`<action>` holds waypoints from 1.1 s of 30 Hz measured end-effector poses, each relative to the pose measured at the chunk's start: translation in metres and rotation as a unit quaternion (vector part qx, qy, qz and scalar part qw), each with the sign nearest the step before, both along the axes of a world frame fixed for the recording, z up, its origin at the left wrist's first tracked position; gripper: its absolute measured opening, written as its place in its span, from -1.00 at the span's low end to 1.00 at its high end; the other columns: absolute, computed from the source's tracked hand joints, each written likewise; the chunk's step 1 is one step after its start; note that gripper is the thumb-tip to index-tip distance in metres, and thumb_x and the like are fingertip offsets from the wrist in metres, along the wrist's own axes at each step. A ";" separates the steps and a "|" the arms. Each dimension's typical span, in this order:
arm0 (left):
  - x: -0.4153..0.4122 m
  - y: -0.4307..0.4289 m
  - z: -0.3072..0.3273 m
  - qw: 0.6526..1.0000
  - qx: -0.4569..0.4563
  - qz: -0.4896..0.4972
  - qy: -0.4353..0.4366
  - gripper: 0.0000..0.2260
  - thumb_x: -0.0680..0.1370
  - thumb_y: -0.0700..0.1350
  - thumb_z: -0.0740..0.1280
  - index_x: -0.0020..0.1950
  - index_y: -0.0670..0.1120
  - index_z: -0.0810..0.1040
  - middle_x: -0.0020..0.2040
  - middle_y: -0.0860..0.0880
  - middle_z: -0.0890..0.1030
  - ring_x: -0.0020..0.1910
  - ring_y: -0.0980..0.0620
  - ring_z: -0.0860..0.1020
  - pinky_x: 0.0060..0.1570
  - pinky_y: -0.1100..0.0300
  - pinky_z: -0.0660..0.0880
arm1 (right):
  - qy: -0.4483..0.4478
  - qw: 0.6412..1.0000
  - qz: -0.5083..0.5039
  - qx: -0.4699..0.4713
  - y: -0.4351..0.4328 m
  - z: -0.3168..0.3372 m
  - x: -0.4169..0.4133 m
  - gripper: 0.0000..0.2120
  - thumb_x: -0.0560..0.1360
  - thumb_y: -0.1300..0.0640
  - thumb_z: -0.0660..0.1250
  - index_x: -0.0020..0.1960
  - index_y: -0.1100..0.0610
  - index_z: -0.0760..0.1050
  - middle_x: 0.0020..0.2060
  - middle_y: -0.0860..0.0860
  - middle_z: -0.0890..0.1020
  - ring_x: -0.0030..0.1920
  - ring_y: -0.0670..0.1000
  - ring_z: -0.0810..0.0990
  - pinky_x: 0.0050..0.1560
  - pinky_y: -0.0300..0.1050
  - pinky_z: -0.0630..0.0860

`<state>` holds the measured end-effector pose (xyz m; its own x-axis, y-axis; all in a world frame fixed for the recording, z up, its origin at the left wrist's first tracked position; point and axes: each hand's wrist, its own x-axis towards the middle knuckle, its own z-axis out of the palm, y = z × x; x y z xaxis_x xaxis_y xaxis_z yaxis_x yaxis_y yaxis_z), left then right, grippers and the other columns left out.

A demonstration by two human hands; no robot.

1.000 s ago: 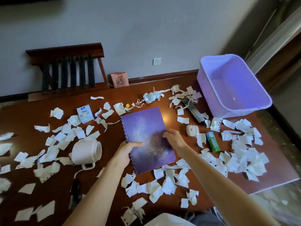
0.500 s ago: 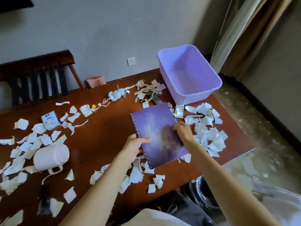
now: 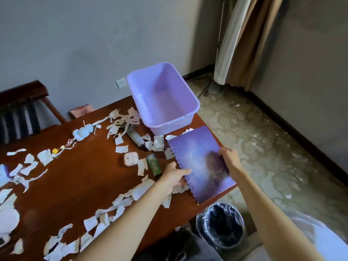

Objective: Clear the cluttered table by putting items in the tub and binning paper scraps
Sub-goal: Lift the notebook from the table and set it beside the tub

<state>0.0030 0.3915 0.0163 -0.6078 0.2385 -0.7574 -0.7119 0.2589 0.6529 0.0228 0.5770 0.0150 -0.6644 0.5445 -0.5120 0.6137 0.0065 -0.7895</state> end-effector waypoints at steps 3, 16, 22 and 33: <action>-0.012 0.034 -0.001 0.999 -0.017 -0.039 0.010 -0.55 0.49 -0.25 0.39 0.35 -0.19 0.37 0.27 -0.16 0.52 0.19 -0.17 0.55 0.11 -0.08 0.56 | 0.004 1.000 -0.014 -0.013 0.035 -0.001 -0.005 -0.65 0.39 0.37 0.18 -0.48 0.08 0.23 -0.54 0.01 0.26 -0.47 0.00 0.21 -0.53 -0.21 0.13; -0.066 0.105 -0.003 0.920 -0.205 -0.236 0.236 -0.85 0.50 -0.24 0.23 0.00 -0.09 0.56 -0.05 -0.12 0.58 -0.06 -0.08 0.55 -0.08 0.21 0.42 | -0.024 0.995 -0.066 0.073 0.130 -0.016 -0.066 -0.75 0.36 0.28 0.23 -0.48 0.15 0.34 -0.51 0.05 0.34 -0.43 0.04 0.29 -0.42 -0.13 0.23; -0.068 0.096 -0.013 0.718 -0.403 -0.371 0.430 -0.57 0.57 -0.04 0.19 0.41 -0.14 0.25 0.41 -0.13 0.29 0.40 -0.06 0.27 0.27 0.17 0.38 | -0.052 0.986 -0.006 0.155 0.140 -0.032 -0.078 -0.85 0.37 0.22 0.24 -0.37 0.17 0.43 -0.35 0.14 0.48 -0.23 0.12 0.43 -0.19 -0.13 0.35; -0.066 0.088 -0.041 0.716 -0.419 -0.457 0.322 -0.37 0.63 0.03 0.03 0.53 -0.20 -0.25 0.55 -0.15 -0.24 0.55 -0.06 -0.22 0.50 -0.03 -0.08 | -0.057 0.989 0.050 0.128 0.110 -0.049 -0.080 -0.82 0.37 0.30 0.22 -0.39 0.15 0.37 -0.51 0.09 0.31 -0.35 0.08 0.31 -0.38 -0.14 0.21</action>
